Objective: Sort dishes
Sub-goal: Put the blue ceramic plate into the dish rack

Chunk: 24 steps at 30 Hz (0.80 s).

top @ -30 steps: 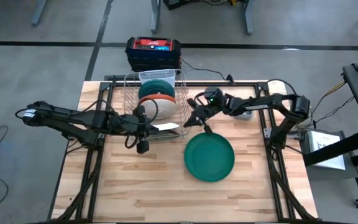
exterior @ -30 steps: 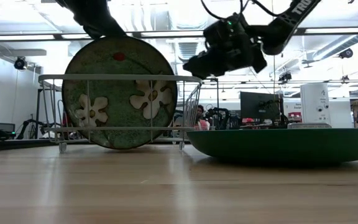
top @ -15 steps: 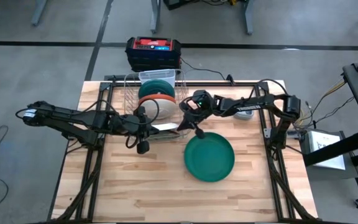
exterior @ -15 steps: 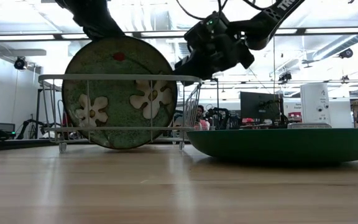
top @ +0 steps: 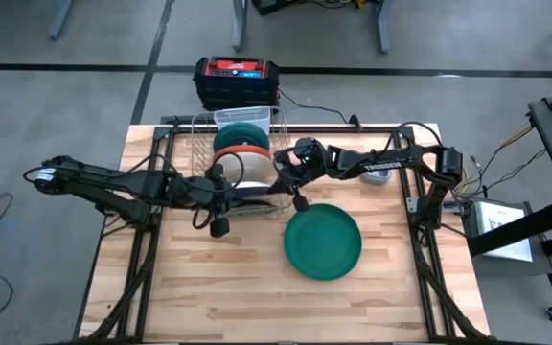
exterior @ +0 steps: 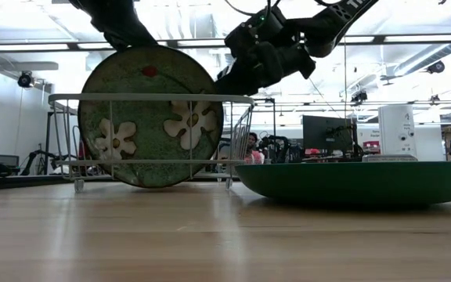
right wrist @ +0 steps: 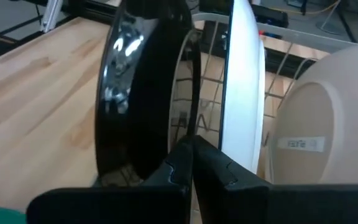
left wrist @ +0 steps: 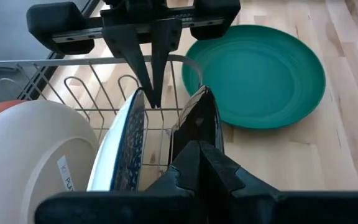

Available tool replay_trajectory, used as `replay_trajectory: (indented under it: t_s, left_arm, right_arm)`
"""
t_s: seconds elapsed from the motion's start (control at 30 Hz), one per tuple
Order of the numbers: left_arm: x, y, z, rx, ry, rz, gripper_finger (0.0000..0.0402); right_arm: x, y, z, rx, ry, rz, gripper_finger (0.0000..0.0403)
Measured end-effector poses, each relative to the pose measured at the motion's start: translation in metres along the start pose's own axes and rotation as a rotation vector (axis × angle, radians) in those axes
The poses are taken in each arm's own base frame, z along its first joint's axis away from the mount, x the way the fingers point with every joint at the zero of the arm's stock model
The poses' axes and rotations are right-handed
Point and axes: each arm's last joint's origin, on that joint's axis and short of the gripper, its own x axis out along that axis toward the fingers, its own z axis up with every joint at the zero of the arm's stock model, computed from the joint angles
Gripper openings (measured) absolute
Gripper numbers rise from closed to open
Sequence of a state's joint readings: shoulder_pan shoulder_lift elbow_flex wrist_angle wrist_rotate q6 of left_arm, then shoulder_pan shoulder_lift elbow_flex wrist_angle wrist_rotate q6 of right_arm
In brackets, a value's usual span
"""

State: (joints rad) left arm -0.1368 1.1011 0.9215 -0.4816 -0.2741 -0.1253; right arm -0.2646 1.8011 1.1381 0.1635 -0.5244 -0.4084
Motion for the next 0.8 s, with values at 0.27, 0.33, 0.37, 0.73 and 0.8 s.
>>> replay_trajectory:
  t_s: [0.27, 0.33, 0.37, 0.73, 0.8]
  left_arm:
    - [-0.003, 0.003, -0.001, 0.004, 0.006, 0.058, 0.0]
    - [-0.004, 0.003, -0.002, 0.004, 0.004, 0.058, 0.0]
    - [-0.004, 0.003, -0.002, 0.004, 0.004, 0.058, 0.0]
    - [-0.008, 0.004, -0.002, 0.005, 0.006, 0.057, 0.0]
    - [-0.01, 0.005, -0.002, 0.004, 0.003, 0.057, 0.0]
  right_arm:
    - [-0.003, -0.008, 0.003, 0.008, 0.005, -0.072, 0.0]
    - [-0.003, -0.007, 0.003, 0.009, 0.014, -0.058, 0.0]
    - [-0.004, -0.007, 0.002, 0.011, 0.019, -0.054, 0.0]
    - [-0.012, -0.001, -0.002, 0.039, 0.112, -0.014, 0.0]
    - [-0.017, 0.001, 0.001, 0.042, 0.138, -0.019, 0.0]
